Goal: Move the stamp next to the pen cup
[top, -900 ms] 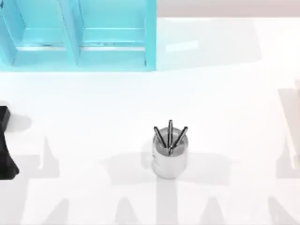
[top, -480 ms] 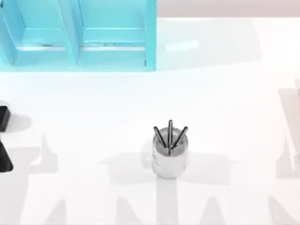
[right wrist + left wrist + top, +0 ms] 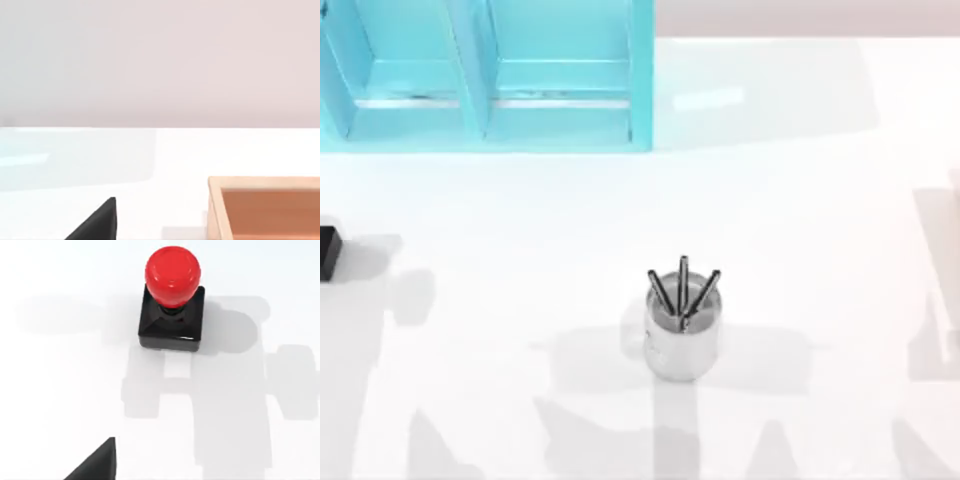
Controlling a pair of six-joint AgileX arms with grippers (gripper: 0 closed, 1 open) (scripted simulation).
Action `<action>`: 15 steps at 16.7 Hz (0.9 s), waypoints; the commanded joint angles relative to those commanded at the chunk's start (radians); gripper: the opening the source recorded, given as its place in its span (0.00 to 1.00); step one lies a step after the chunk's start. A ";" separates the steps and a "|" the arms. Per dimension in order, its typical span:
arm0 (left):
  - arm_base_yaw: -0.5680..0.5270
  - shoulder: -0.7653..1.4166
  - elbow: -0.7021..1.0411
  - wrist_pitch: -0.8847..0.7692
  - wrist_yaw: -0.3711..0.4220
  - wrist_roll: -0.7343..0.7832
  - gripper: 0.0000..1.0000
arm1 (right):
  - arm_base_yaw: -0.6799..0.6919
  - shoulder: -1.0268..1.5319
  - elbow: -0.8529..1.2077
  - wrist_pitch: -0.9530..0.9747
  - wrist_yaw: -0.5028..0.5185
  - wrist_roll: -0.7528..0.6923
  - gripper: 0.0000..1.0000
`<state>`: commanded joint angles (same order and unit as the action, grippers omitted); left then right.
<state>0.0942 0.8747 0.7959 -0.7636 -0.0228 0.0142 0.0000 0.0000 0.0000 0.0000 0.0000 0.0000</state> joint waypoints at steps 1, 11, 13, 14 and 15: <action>0.010 0.108 0.090 -0.080 -0.001 0.005 1.00 | 0.000 0.000 0.000 0.000 0.000 0.000 1.00; 0.064 0.960 0.858 -0.566 0.009 0.108 1.00 | 0.000 0.000 0.000 0.000 0.000 0.000 1.00; 0.064 1.070 0.970 -0.606 0.015 0.132 1.00 | 0.000 0.000 0.000 0.000 0.000 0.000 1.00; 0.063 1.114 1.014 -0.618 0.018 0.142 1.00 | 0.000 0.000 0.000 0.000 0.000 0.000 1.00; 0.062 1.149 1.051 -0.626 0.020 0.151 1.00 | 0.000 0.000 0.000 0.000 0.000 0.000 1.00</action>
<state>0.1567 2.0241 1.8469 -1.3896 -0.0025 0.1655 0.0000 0.0000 0.0000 0.0000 0.0000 0.0000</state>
